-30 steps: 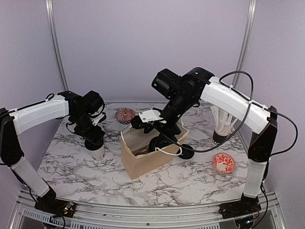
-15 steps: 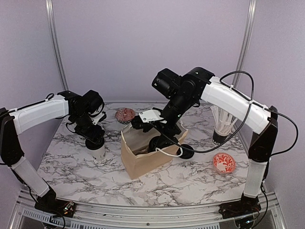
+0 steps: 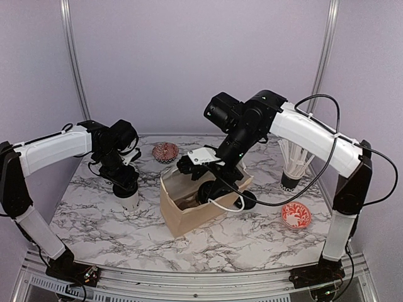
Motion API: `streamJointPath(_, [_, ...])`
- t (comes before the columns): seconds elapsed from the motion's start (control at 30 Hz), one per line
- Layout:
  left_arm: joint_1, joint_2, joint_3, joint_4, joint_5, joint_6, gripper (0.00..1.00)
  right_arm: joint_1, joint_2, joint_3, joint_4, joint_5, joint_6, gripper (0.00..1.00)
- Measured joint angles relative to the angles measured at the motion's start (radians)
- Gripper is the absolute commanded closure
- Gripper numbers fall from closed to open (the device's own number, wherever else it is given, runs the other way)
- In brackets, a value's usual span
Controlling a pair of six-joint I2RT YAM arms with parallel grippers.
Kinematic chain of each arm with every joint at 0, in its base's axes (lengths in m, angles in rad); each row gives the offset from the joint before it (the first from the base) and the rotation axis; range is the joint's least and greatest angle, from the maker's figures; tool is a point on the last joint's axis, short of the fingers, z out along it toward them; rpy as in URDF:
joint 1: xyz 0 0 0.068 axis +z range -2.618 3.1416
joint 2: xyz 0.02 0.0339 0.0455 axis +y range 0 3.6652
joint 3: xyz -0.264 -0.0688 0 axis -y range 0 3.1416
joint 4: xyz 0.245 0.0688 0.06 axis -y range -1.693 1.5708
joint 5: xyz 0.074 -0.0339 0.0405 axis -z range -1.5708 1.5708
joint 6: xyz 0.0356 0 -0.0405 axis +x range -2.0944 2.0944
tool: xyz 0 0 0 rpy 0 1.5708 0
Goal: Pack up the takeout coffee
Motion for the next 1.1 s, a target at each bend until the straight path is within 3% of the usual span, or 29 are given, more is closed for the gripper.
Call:
streamJointPath(0.07, [0.000,0.000,0.000,0.000,0.000,0.000,0.23,0.000,0.000,0.024,-0.002,-0.014,-0.001,0.35])
streamJointPath(0.2, [0.001,0.000,-0.001,0.001,0.001,0.000,0.24,-0.002,-0.004,0.065,-0.002,-0.046,-0.005,0.72])
streamJointPath(0.23, [0.002,0.000,-0.001,0.001,0.001,0.000,0.24,-0.003,-0.006,0.068,0.000,-0.056,-0.009,0.77])
streamJointPath(0.27, [0.002,0.000,-0.001,0.001,0.002,0.000,0.24,-0.008,-0.010,0.070,-0.001,-0.069,-0.006,0.77])
streamJointPath(0.43, [0.003,0.000,-0.001,0.001,0.006,0.001,0.23,-0.032,-0.028,0.072,0.006,-0.109,0.015,0.56])
streamJointPath(0.53, [0.003,0.000,0.002,0.001,0.008,0.001,0.21,-0.050,-0.029,0.072,0.026,-0.116,0.034,0.50])
streamJointPath(0.7, [0.003,-0.027,0.063,0.000,0.031,0.008,0.20,-0.066,-0.029,0.072,0.038,-0.126,0.057,0.48])
streamJointPath(0.9, [0.003,-0.184,0.177,0.046,0.135,0.018,0.20,-0.068,-0.029,0.072,0.049,-0.137,0.070,0.48])
streamJointPath(1.1, [0.003,-0.247,0.182,0.061,0.167,0.018,0.19,-0.071,-0.030,0.072,0.061,-0.137,0.072,0.44])
